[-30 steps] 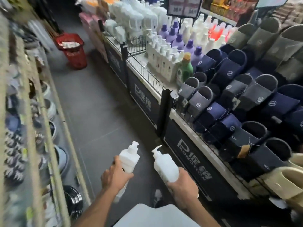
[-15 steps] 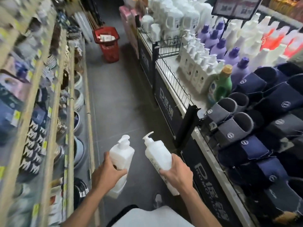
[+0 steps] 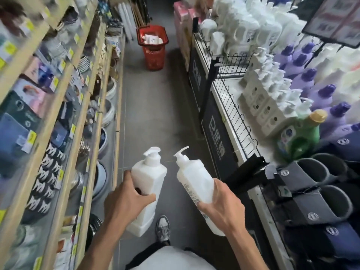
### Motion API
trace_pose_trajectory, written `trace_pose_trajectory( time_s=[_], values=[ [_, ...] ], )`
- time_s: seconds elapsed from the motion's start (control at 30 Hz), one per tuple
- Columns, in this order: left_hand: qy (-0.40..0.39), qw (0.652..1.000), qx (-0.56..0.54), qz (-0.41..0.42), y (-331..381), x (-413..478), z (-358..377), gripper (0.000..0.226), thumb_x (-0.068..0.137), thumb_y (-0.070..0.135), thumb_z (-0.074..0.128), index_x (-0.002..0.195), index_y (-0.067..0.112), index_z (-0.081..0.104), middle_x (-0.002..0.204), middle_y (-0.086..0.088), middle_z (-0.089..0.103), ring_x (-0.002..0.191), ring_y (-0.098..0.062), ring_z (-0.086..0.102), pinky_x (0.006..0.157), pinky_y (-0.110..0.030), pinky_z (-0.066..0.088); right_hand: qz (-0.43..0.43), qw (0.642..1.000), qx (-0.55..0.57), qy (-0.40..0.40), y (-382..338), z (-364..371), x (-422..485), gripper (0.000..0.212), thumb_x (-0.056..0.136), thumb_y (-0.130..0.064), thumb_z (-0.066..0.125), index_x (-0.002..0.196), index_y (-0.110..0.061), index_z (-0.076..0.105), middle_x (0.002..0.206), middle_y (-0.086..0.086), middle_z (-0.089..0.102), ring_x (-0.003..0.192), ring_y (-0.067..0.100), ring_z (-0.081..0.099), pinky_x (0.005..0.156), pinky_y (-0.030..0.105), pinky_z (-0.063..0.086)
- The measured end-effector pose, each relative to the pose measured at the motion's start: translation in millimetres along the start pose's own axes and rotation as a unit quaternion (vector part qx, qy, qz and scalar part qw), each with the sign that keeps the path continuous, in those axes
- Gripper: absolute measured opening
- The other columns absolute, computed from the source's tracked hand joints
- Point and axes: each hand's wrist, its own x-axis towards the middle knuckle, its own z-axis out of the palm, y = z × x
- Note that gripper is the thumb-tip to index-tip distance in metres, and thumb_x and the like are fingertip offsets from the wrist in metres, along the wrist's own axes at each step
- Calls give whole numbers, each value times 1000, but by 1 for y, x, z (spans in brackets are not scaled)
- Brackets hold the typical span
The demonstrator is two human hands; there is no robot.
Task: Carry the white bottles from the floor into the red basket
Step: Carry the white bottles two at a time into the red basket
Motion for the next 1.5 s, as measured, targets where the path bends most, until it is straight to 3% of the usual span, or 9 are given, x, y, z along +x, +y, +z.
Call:
trace_pose_trajectory(
  time_s=[0.33,0.63,0.8,1.07,1.27,1.5],
  values=[
    [-6,1000,-15,22,20,96,-48,73,56,62,75,110,36,35,83,13,65,75,-22,62,66,-34,52,-18,997,42,56,-86,-12,81,69,58,-61,68,116,-48,35,107,-19,54,90,11,59,74,38,55],
    [1,1000,-17,-6,38,174,-62,81,58,61,78,121,35,34,93,10,66,85,-25,65,68,-35,50,-15,998,51,26,-120,-15,171,77,53,-66,63,122,-45,40,110,-20,57,90,11,61,75,37,55],
    [9,999,-22,-48,57,212,-71,77,57,59,82,114,36,35,83,14,59,76,-22,57,67,-34,46,-1,998,65,6,-124,-21,218,79,52,-64,64,125,-44,41,106,-18,61,88,13,63,76,38,55],
    [28,993,-38,-109,73,283,-84,90,49,64,76,126,35,39,96,12,68,84,-24,66,74,-39,55,-7,998,62,-26,-140,-36,306,74,53,-59,70,120,-42,45,100,-18,63,82,8,62,71,35,54],
    [34,990,-47,-125,84,354,-100,76,55,54,84,114,37,41,91,13,65,81,-23,65,74,-40,55,-27,997,64,-29,-173,-40,386,81,51,-64,63,127,-41,45,104,-17,65,87,10,64,74,36,55],
    [3,996,-21,-86,92,460,-112,86,59,55,84,128,32,39,90,10,63,77,-24,61,65,-33,46,-44,998,11,-31,-236,-34,480,71,61,-52,76,123,-44,42,113,-19,59,90,10,59,74,35,53]
  ],
)
